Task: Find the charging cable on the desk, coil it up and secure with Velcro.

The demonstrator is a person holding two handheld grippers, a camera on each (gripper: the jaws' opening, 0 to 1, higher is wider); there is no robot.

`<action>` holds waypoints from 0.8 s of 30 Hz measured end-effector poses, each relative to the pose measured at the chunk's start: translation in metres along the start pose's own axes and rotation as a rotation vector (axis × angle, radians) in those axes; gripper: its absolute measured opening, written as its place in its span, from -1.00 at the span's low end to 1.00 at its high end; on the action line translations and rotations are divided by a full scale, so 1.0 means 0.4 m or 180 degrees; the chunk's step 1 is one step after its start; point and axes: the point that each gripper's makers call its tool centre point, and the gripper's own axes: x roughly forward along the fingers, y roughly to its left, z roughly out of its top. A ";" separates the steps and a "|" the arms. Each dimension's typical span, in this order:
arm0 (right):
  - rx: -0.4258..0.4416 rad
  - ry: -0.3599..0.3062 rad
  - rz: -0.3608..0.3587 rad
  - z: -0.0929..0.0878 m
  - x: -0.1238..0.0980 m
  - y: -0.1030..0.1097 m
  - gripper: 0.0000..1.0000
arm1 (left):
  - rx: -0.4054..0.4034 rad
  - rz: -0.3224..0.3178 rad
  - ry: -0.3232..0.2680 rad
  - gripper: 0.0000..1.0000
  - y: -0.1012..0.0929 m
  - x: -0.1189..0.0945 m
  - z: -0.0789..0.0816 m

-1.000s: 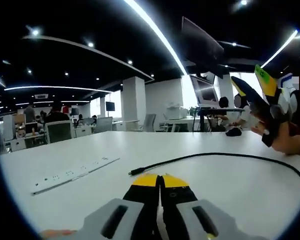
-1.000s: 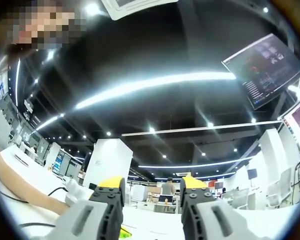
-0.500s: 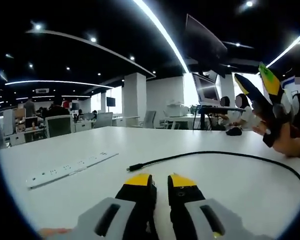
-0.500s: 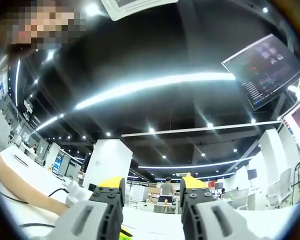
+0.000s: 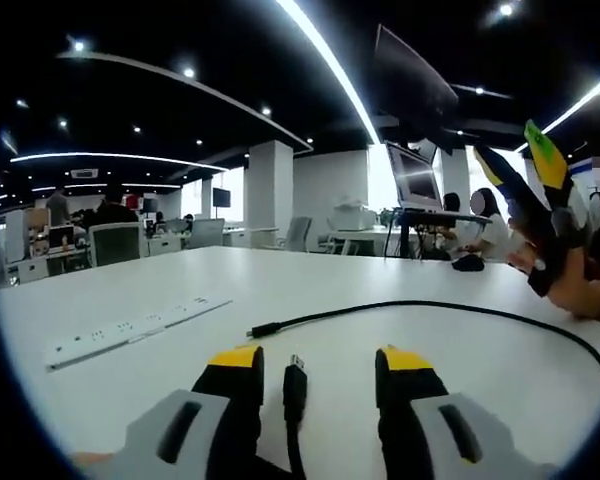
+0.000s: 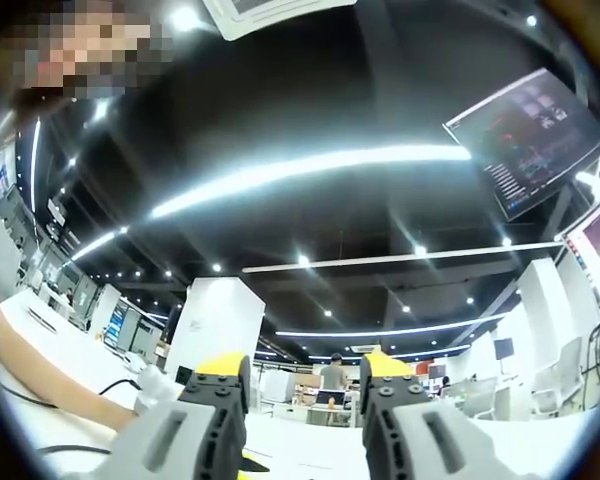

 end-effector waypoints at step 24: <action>0.0005 -0.0008 0.0014 0.002 -0.001 0.004 -0.10 | -0.0058 0.0080 0.0157 -0.19 0.020 0.017 -0.036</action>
